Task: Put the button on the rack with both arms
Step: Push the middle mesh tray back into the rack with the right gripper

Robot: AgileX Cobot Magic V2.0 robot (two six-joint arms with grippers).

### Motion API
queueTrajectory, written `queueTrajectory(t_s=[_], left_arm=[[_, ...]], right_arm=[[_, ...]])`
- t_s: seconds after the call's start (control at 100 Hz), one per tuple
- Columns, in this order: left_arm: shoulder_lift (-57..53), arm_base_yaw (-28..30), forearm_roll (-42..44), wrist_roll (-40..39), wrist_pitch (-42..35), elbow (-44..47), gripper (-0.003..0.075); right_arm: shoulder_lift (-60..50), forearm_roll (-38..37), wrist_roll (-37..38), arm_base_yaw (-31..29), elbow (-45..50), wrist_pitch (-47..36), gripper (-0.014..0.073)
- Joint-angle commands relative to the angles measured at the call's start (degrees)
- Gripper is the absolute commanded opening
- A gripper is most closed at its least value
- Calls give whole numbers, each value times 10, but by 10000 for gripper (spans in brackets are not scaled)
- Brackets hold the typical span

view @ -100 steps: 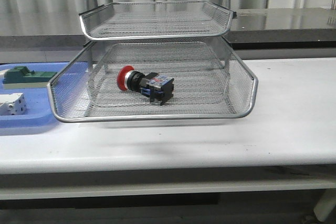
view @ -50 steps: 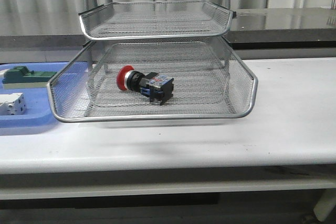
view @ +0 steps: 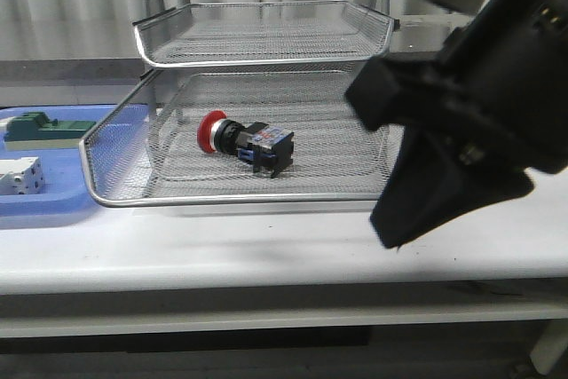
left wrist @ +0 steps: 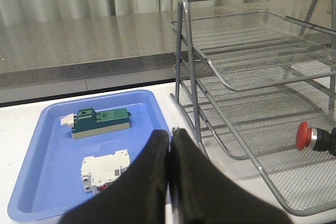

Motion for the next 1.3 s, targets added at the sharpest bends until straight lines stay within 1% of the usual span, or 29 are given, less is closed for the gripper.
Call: queueTrajectory(t_s=[0.0,0.16,0.28,0.4,0.64,0.95,1.29], left_arm=[[3,3,-6,-5,-48,-16,-20],[3,3,-6,-5,-48,-16,-20],[3,3,-6,-5,-48,-16,-20],[3,3,-6,-5,-48,-16,-20],[3,3,-6,-5,-48,-16,-20],[3,3,-6,-5,-48,-16,-20],[3,3,-6,-5,-48,-16,-20]], right_arm=[[16,12,-6,27,-21,-48,-57],[68,10,-6,66,-54,-63,-57],[108,3,-6,84,-89,-68,-57],[146,-5,-6,86,-119,-64,-57],[188,-54,-6,86,-166,-60,-57],[202,-107,-6,65,-194,-73,-57],[228,-154,-6,17,-238,-68,-57]])
